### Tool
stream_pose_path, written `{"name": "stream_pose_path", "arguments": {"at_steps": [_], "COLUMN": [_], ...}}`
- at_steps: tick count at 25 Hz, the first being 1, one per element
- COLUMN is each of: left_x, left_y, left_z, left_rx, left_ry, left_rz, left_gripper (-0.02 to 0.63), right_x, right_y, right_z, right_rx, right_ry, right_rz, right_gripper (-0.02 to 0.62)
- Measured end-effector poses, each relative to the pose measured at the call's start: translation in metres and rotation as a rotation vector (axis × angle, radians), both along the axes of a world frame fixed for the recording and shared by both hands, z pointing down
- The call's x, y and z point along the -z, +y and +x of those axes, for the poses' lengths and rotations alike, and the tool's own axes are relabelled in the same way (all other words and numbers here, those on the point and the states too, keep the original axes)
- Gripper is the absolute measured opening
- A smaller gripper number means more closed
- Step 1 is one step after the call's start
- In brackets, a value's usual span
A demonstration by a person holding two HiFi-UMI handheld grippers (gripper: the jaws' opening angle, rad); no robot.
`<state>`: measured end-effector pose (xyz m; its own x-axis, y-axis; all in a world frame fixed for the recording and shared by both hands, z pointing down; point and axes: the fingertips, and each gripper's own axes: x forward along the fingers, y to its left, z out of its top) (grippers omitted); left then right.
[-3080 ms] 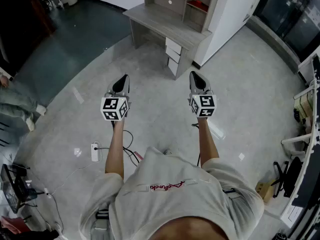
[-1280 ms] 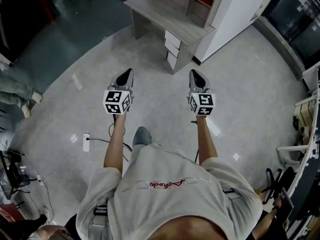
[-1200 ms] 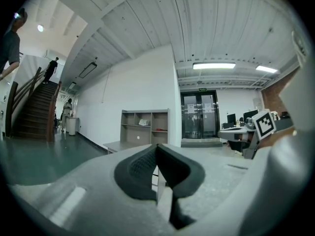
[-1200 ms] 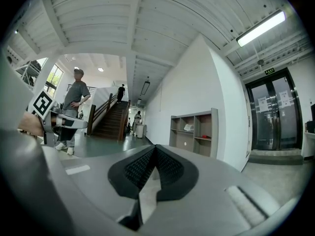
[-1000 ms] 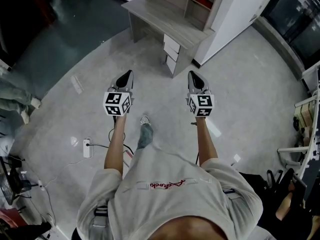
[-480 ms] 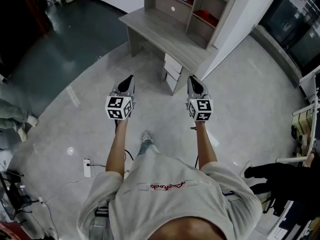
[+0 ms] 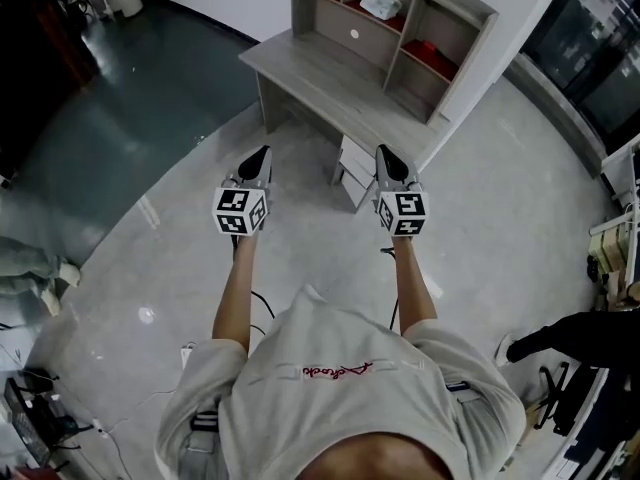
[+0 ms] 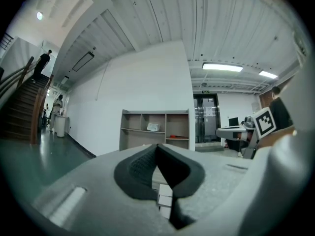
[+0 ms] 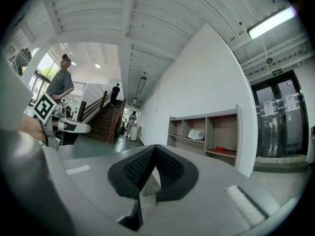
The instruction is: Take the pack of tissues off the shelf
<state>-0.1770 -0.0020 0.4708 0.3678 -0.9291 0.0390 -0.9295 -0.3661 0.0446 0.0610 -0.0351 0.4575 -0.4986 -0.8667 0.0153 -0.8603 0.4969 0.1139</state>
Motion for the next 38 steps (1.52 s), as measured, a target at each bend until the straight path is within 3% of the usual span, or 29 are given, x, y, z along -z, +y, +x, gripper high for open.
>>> {"name": "stream_pose_path", "arguments": {"at_steps": [10,21,26,38], "left_x": [-0.022,-0.04,-0.048,-0.015], "left_y": [-0.056,-0.096,-0.153,-0.318], "left_z": [-0.012,-0.037,-0.04,-0.035], "left_rx": [-0.027,0.028,0.048,0.112], "left_ry": [0.008,-0.005,-0.005,-0.035], "left_rz": [-0.031,-0.05,-0.063,-0.041], "left_gripper": [0.003,0.002,0.002,0.002], "right_x": [-0.024,-0.042,-0.048,-0.022], "right_y": [-0.05,-0.11,-0.174,-0.356], "right_z": [-0.013,-0.04,-0.045,-0.04], "right_rx": [-0.017,0.039,0.055,0.096], "right_ry": [0.026,0.013,0.005,-0.038], "right_rz": [-0.041,-0.051,-0.055,-0.051], "right_gripper": [0.006,0.006,0.006,0.006]}}
